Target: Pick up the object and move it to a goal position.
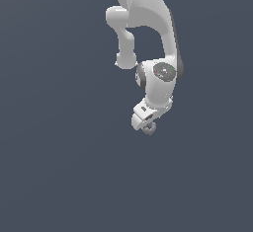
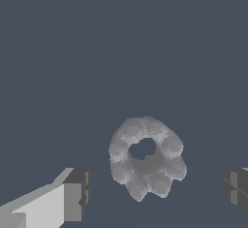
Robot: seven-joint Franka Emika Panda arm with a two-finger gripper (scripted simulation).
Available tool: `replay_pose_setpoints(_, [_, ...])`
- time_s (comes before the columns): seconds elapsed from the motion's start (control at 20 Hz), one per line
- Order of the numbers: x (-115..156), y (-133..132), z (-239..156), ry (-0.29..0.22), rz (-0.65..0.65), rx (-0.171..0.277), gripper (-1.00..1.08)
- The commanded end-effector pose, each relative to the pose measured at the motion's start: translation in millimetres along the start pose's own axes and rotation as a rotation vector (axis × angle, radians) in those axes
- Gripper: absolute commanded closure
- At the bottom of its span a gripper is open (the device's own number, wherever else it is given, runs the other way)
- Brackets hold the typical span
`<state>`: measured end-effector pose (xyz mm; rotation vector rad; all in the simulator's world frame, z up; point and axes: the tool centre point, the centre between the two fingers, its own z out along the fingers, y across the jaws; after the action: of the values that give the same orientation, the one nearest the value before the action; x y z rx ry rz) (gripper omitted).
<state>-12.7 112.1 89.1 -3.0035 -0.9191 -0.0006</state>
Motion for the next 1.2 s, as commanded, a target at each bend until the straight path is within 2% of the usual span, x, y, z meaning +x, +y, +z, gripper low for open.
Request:
replay_pose_setpoints(0.0, [-0.4,-0.2,6.6,-0.001,-0.001,0.000,-0.92])
replay_pose_setpoints(0.35, [-1.2,-1.0,40.5,-0.001,-0.006,0.000,-0.92])
replay_pose_setpoints(0.6, [-0.2,-0.5,47.8,-0.001,-0.007,0.000,-0.92])
replay_pose_setpoints(0.65, [-0.2,-0.5,47.8,-0.001,-0.007,0.000,1.08])
replay_pose_setpoints(1.15, [-0.4,-0.1,47.0,-0.001,-0.006,-0.001,1.08])
